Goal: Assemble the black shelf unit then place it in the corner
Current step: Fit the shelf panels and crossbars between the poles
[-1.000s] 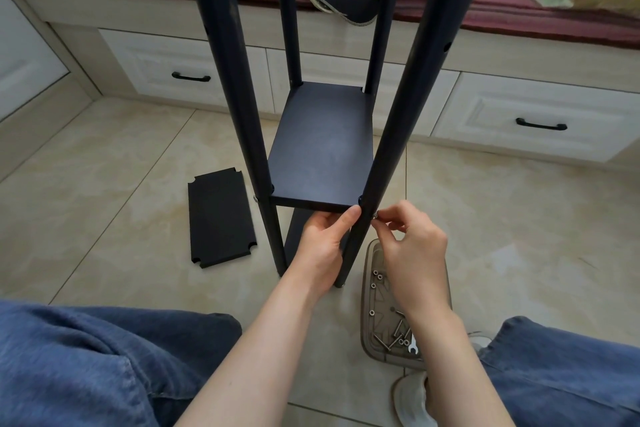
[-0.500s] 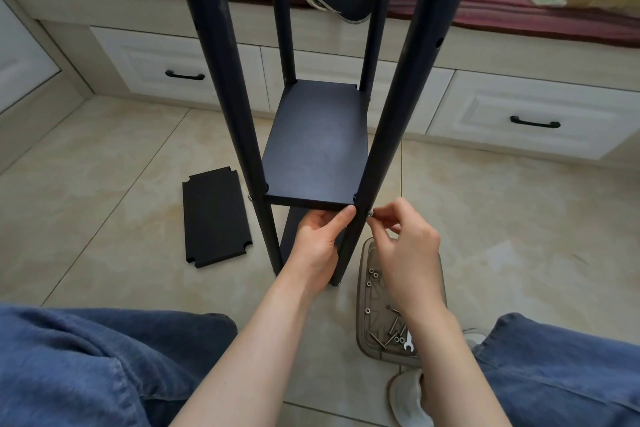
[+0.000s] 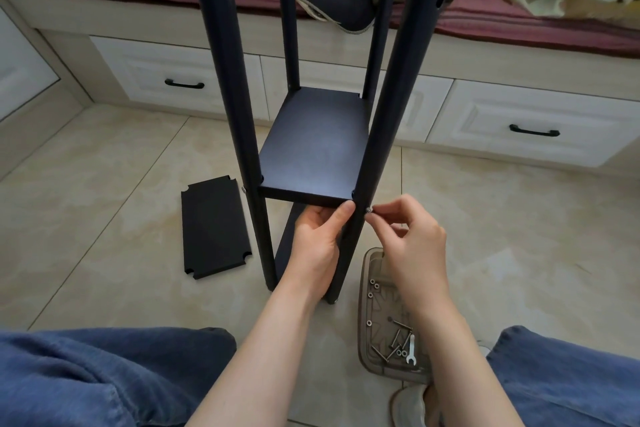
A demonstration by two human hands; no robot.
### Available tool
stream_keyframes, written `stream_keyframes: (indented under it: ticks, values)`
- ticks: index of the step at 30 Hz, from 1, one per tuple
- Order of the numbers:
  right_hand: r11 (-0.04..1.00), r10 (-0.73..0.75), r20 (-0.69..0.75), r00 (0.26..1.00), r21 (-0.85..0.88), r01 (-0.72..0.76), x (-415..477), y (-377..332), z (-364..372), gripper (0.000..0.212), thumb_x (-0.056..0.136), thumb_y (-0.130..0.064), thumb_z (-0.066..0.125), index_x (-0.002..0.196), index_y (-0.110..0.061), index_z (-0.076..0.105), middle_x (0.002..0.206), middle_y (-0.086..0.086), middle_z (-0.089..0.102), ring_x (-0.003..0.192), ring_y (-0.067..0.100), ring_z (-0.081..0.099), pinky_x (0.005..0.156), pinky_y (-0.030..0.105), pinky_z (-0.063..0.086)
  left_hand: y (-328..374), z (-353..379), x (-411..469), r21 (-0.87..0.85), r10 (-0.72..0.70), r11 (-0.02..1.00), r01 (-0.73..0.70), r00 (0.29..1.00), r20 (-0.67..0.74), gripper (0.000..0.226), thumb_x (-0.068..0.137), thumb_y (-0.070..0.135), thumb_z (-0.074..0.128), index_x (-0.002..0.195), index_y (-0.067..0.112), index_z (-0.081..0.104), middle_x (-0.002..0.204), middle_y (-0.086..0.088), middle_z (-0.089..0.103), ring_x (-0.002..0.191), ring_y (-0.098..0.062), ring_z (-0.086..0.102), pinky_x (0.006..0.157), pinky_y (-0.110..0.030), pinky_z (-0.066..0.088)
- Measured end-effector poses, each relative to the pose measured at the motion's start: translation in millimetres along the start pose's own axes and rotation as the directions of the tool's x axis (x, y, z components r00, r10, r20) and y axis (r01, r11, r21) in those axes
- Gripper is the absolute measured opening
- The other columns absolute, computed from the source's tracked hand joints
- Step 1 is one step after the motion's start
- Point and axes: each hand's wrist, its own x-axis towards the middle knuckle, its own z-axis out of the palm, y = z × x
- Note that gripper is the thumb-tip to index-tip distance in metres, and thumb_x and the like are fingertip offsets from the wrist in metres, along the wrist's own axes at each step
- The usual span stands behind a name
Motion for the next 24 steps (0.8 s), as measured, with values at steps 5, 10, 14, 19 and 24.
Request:
stream_keyframes:
  ticks: [5,10,14,19,24]
  values:
    - [0.997,0.019,0.092,0.996,0.069,-0.025,17.6,-10.3,-7.5,0.017,0.086,-0.014,0.076,0.082,-0.025,0.064,0.077,-0.013,0.068,0.078,0.001,0.064,0.066,0.01,0.045,9.5,6.4,2.3,-0.07,0.05,0.996,-0.048,0.998,0.023,0.035,0.085,0.025,0.07,0.114,0.006,0.066,0.102,-0.008,0.075,0.105,-0.026,0.072,0.089,-0.029,0.057]
    - [0.988,-0.133,0.106,0.985,-0.066,0.141,23.6,-22.7,-12.3,0.017,0.087,-0.012,0.074,0.088,-0.025,0.063,0.08,-0.02,0.065,0.082,-0.006,0.063,0.069,0.004,0.043,16.2,15.1,1.4,-0.062,0.07,0.996,-0.069,0.998,0.011,0.036,0.085,0.028,0.068,0.114,0.008,0.067,0.105,-0.008,0.075,0.109,-0.028,0.071,0.098,-0.038,0.056]
    - [0.98,-0.162,0.109,0.981,-0.097,0.172,25.2,-23.4,-15.0,0.015,0.087,-0.011,0.074,0.091,-0.023,0.066,0.082,-0.023,0.064,0.084,-0.005,0.062,0.072,0.002,0.042,17.1,20.6,1.0,-0.048,0.068,0.997,-0.068,0.998,-0.003,0.031,0.084,0.028,0.067,0.11,0.011,0.069,0.104,-0.007,0.076,0.108,-0.027,0.071,0.101,-0.043,0.053]
    - [0.985,-0.154,0.075,0.985,-0.072,0.16,22.9,-23.3,-12.2,0.012,0.086,-0.012,0.075,0.091,-0.019,0.067,0.081,-0.02,0.065,0.083,-0.007,0.063,0.07,0.002,0.042,19.1,21.3,2.5,-0.057,0.082,0.995,-0.082,0.997,0.002,0.03,0.085,0.025,0.066,0.11,0.008,0.068,0.102,-0.008,0.075,0.104,-0.025,0.071,0.1,-0.038,0.055]
    - [0.997,-0.081,0.022,0.996,0.013,0.08,25.7,-22.1,-14.6,0.017,0.081,-0.015,0.08,0.083,-0.025,0.066,0.074,-0.015,0.069,0.076,0.0,0.067,0.066,0.009,0.047,18.1,20.4,1.7,-0.037,0.07,0.997,-0.069,0.998,0.01,0.03,0.085,0.024,0.066,0.111,0.008,0.068,0.104,-0.01,0.075,0.105,-0.028,0.07,0.107,-0.05,0.049]
